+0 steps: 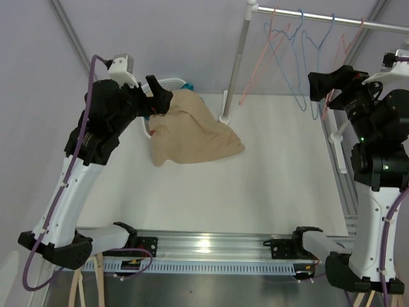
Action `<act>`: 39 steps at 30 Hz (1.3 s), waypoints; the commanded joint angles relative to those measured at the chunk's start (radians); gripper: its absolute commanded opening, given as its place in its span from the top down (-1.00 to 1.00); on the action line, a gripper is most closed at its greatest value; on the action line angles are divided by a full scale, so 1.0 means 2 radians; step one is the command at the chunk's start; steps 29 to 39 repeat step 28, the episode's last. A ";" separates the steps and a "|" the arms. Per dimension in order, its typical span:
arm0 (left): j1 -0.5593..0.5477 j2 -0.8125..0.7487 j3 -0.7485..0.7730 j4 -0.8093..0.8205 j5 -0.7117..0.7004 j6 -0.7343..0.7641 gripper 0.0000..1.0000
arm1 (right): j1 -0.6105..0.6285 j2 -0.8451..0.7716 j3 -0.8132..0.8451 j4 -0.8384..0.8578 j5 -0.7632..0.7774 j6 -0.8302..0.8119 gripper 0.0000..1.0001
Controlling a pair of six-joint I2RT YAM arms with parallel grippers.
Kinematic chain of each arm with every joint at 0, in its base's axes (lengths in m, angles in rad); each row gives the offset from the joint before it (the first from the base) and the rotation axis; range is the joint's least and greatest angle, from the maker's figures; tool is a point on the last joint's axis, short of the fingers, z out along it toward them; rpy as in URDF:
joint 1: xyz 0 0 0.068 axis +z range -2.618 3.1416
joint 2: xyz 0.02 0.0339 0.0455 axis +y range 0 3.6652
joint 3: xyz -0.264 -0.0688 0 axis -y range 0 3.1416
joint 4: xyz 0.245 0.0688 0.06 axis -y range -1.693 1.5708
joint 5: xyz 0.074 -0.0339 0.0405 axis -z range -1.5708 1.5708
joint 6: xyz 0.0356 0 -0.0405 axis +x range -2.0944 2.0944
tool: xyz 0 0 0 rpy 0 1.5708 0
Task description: Remove the t-shirt from the hanger
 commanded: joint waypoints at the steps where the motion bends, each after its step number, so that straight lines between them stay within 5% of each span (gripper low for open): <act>1: -0.021 -0.024 -0.028 -0.004 -0.015 0.001 -0.99 | 0.015 -0.027 -0.003 -0.024 -0.063 0.015 -0.99; 7: -0.041 -0.125 -0.128 0.007 -0.023 0.001 -0.99 | 0.016 -0.074 -0.103 -0.030 -0.143 0.046 -0.99; 22: -0.042 -0.303 -0.331 -0.010 -0.007 -0.009 -0.99 | 0.036 -0.142 -0.239 -0.088 -0.161 0.023 -0.99; 39: -0.042 -0.325 -0.348 -0.037 -0.018 -0.001 -0.99 | 0.054 -0.161 -0.271 -0.085 -0.143 0.015 -0.99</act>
